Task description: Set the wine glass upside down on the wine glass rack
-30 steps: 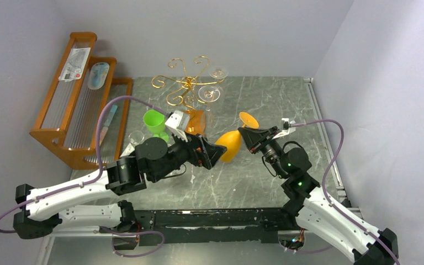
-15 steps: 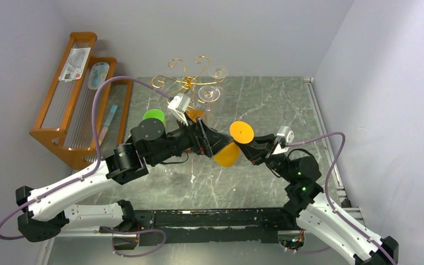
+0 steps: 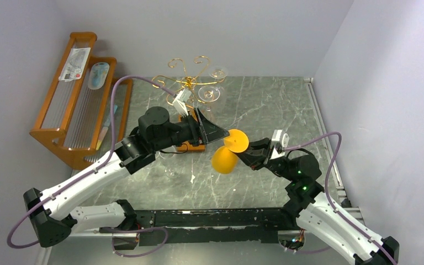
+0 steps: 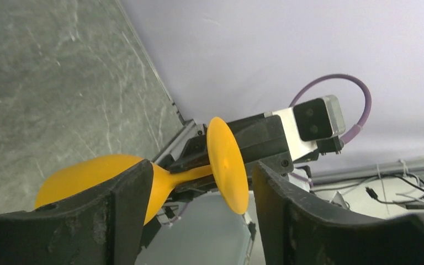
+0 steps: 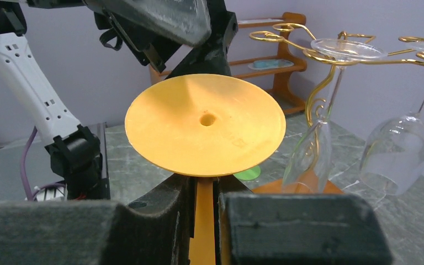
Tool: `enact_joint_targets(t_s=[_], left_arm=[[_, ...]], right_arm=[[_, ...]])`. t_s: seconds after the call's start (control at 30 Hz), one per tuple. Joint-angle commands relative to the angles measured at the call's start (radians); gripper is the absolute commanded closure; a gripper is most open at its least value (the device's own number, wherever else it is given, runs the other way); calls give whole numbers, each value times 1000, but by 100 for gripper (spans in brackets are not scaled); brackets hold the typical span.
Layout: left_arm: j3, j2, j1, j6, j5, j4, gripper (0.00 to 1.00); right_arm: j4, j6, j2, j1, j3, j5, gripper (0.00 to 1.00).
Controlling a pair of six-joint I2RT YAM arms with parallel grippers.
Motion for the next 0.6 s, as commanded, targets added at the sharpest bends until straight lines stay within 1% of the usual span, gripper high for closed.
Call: enact_joint_targets(t_s=[0.0, 0.03, 0.17, 0.23, 0.43, 0.5, 0.57], left_arm=[[-5, 1, 14, -59, 134, 60, 31], [-4, 1, 14, -60, 145, 63, 33], [-12, 15, 24, -82, 207, 88, 45], [-29, 19, 30, -91, 207, 85, 52], [-100, 10, 56, -151, 242, 162, 58], [-107, 9, 62, -165, 259, 182, 62], [-108, 9, 66, -172, 267, 186, 68]], right_arm=[[27, -4, -4, 0, 26, -31, 100], [25, -7, 1, 1, 29, -33, 100], [27, -19, 24, 0, 39, -49, 100], [37, -21, 35, 0, 42, -54, 100], [59, -17, 67, 0, 45, -83, 100], [55, -20, 75, 1, 45, -93, 100], [48, -26, 84, 1, 47, -99, 100]])
